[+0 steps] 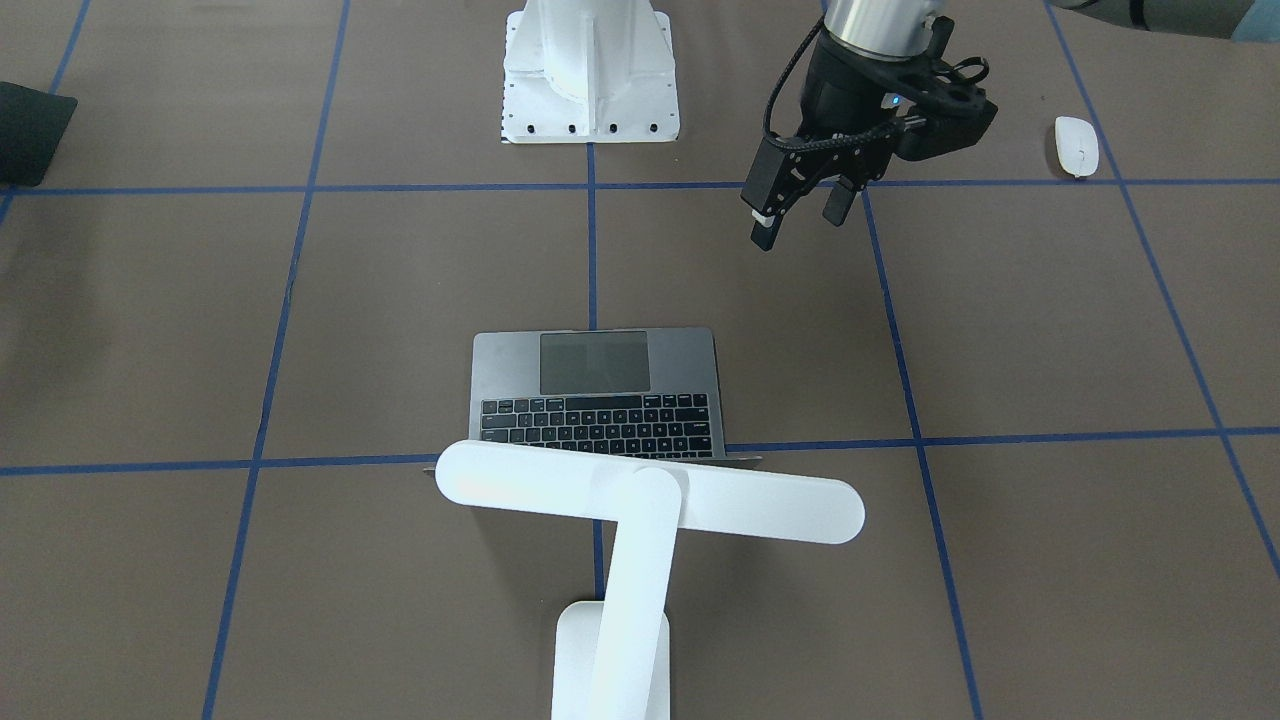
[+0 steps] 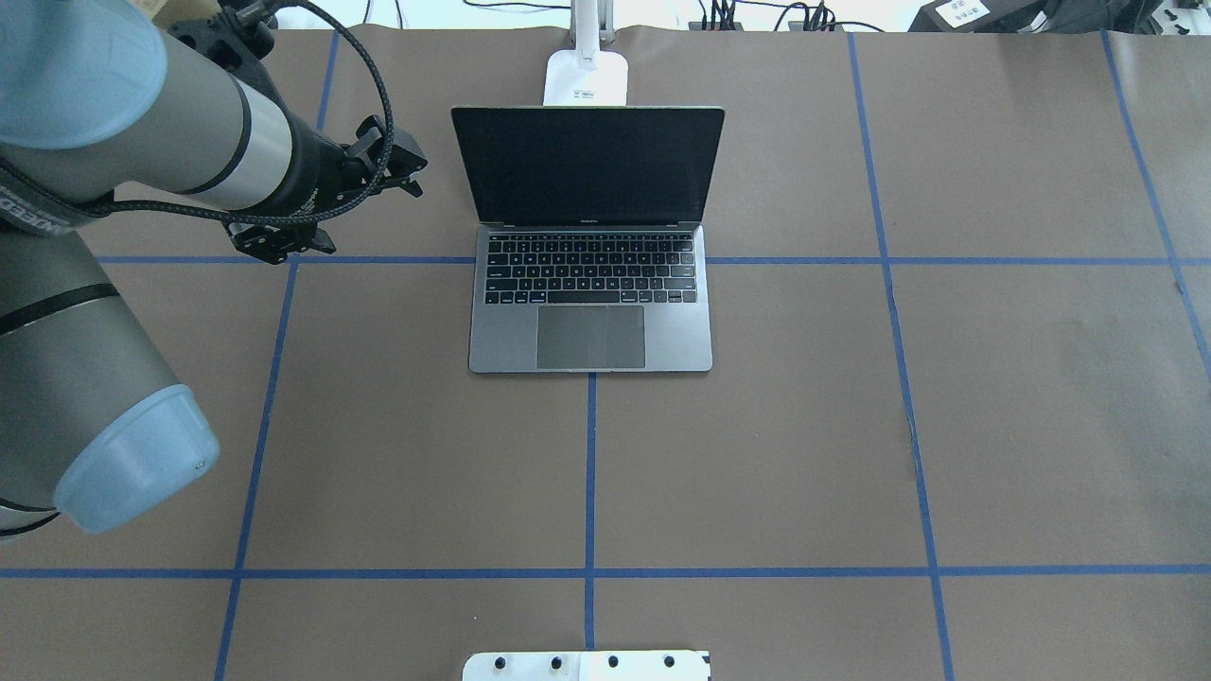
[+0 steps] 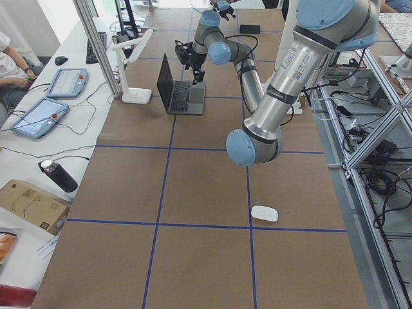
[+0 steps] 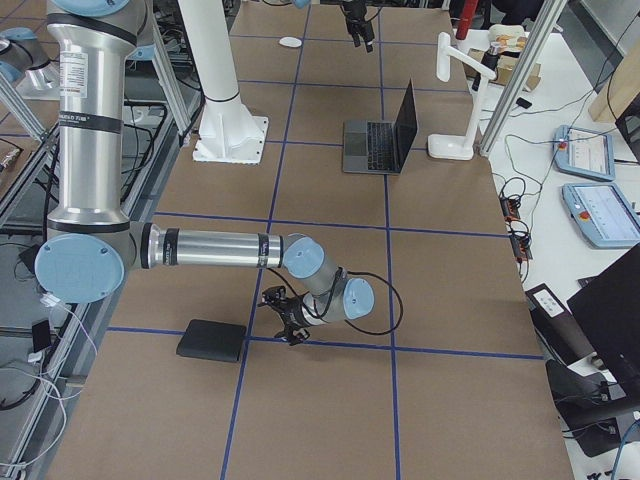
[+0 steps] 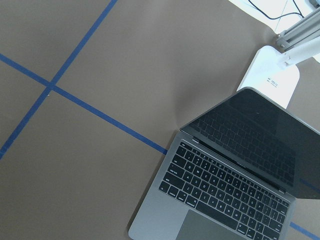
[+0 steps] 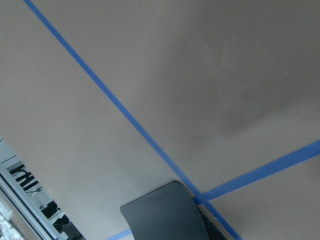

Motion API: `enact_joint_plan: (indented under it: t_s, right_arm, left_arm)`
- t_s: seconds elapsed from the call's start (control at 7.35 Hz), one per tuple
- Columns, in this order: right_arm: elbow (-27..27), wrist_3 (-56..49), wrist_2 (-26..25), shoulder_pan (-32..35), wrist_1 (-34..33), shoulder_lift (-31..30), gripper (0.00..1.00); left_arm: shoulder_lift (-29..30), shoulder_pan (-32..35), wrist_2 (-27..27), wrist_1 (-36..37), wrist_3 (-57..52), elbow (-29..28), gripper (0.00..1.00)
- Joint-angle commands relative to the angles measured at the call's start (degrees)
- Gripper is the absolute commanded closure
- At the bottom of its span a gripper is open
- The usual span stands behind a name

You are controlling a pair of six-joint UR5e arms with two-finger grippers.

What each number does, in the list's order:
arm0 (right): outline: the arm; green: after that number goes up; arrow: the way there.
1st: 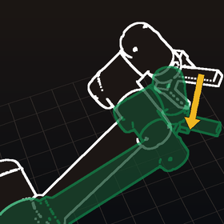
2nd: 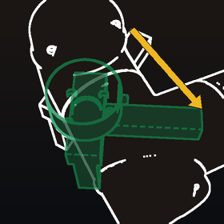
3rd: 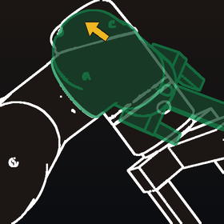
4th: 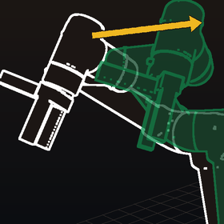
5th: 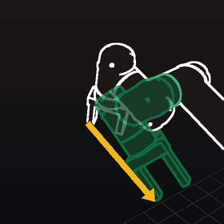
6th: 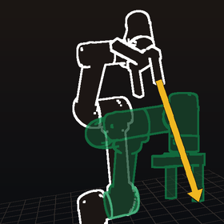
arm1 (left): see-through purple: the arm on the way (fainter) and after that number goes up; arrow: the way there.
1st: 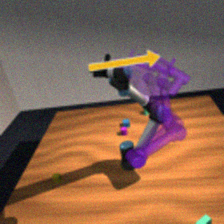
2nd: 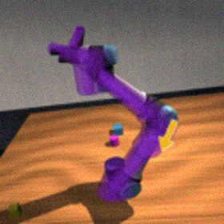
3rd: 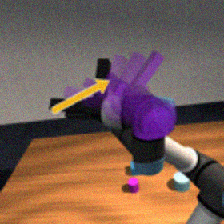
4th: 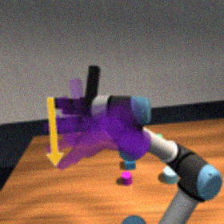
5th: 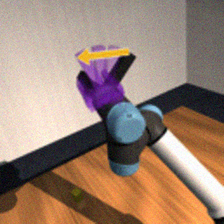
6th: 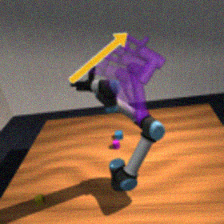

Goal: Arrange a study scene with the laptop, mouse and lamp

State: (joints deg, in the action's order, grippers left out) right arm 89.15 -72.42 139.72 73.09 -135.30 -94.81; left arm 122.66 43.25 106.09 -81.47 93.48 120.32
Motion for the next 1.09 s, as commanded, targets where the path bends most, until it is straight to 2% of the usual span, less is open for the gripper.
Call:
enact_joint_plan:
  t_s: [0.0, 0.54, 0.82, 0.95]
  right_arm:
    - [-4.23, -3.16, 1.86, -0.05, -1.19, 0.24, 0.04]
    - [-6.09, -5.63, 3.36, -1.19, -0.75, -0.55, 0.05]
    - [-9.77, -5.89, 3.45, -2.07, 2.65, -1.42, 0.05]
    - [-9.61, -5.89, 4.76, -2.34, 2.85, -1.69, 0.05]
  left_arm:
    - [-0.23, -0.89, -2.53, 0.0, 0.56, 0.0, 0.01]
    - [0.3, -1.07, -2.81, 0.0, 0.56, 0.09, 0.01]
    - [1.0, -1.15, -2.9, 0.09, 0.74, 0.09, 0.01]
    - [1.17, -1.15, -2.99, 0.09, 0.82, 0.26, 0.01]
